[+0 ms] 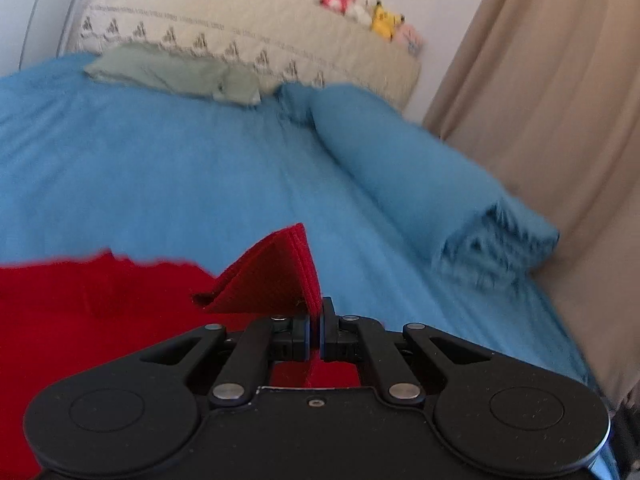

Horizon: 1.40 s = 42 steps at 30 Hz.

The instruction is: Fold small clothes

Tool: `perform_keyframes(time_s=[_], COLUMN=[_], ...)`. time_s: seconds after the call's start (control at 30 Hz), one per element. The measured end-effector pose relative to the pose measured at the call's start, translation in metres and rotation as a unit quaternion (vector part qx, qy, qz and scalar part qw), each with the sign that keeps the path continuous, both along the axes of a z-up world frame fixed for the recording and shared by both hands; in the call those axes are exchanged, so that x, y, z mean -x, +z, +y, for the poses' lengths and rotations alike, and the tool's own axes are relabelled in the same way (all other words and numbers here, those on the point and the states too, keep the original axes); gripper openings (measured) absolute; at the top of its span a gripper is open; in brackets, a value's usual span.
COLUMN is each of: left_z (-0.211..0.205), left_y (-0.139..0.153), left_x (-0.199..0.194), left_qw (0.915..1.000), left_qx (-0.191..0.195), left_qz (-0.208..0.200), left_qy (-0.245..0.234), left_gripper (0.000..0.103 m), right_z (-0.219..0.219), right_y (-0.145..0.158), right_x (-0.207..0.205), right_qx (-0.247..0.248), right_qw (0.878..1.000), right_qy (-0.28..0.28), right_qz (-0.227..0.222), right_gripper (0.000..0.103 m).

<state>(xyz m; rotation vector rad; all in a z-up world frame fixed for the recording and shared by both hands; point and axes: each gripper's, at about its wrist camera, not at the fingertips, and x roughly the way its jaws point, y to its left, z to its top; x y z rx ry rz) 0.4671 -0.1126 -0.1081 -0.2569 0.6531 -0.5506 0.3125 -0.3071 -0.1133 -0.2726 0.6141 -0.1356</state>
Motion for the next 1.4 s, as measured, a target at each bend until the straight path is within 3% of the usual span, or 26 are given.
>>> perform_keyframes(time_s=[0.13,0.17,0.2,0.27,0.33,0.4,0.6,0.8,0.93,1.0,1.03,1.23,1.4], left_z=[-0.014,-0.018,-0.022,-0.023,-0.019,-0.007,0.077,0.149,0.171,0.178,0.181,0.186,0.186], left_y=[-0.015,-0.015,-0.016,-0.012,-0.007,-0.002,0.0,-0.025,-0.042,-0.049,-0.051,-0.058,-0.067], left_x=[0.005,0.008,0.011,0.023,0.03,0.032,0.027,0.013,0.009,0.007,0.006,0.008,0.01], left_qw=[0.9997,0.9993,0.9986,0.9965,0.9938,0.9925,0.9938,0.9894,0.9848,0.9836,0.9834,0.9834,0.9799], left_qx=[-0.013,-0.027,-0.04,-0.06,-0.077,-0.095,-0.108,-0.118,-0.131,-0.13,-0.128,-0.137,-0.168], left_qz=[0.011,0.002,-0.004,-0.025,-0.045,-0.049,-0.025,0.029,0.047,0.054,0.055,0.049,0.047], left_qy=[-0.017,-0.024,-0.033,-0.052,-0.067,-0.059,0.009,0.079,0.104,0.112,0.116,0.109,0.096], left_gripper=[0.007,0.023,0.05,0.07,0.078,0.092,0.096,0.096,0.096,0.096,0.096,0.096,0.096], right_z=[-0.005,-0.003,-0.004,-0.006,-0.004,-0.002,0.013,0.013,-0.006,-0.011,-0.011,-0.015,-0.005], right_y=[-0.008,-0.008,-0.009,-0.009,-0.007,-0.007,-0.014,-0.037,-0.05,-0.053,-0.053,-0.042,-0.061], right_x=[-0.003,-0.004,-0.005,-0.01,-0.013,-0.018,-0.052,-0.114,-0.15,-0.16,-0.162,-0.128,-0.121], right_qx=[-0.007,-0.01,-0.014,-0.021,-0.031,-0.042,-0.079,-0.159,-0.256,-0.285,-0.29,-0.288,-0.245], right_qw=[1.0,1.0,1.0,1.0,0.999,0.999,0.996,0.986,0.966,0.957,0.955,0.957,0.969], right_qy=[-0.003,-0.004,-0.005,-0.008,-0.011,-0.006,0.034,0.053,0.025,0.022,0.022,0.0,0.005], right_qz=[0.003,0.003,0.003,0.002,0.001,0.003,0.01,0.012,0.033,0.046,0.054,0.026,0.039], right_gripper=[0.103,0.103,0.103,0.103,0.103,0.103,0.103,0.103,0.067,0.031,0.02,0.02,0.02])
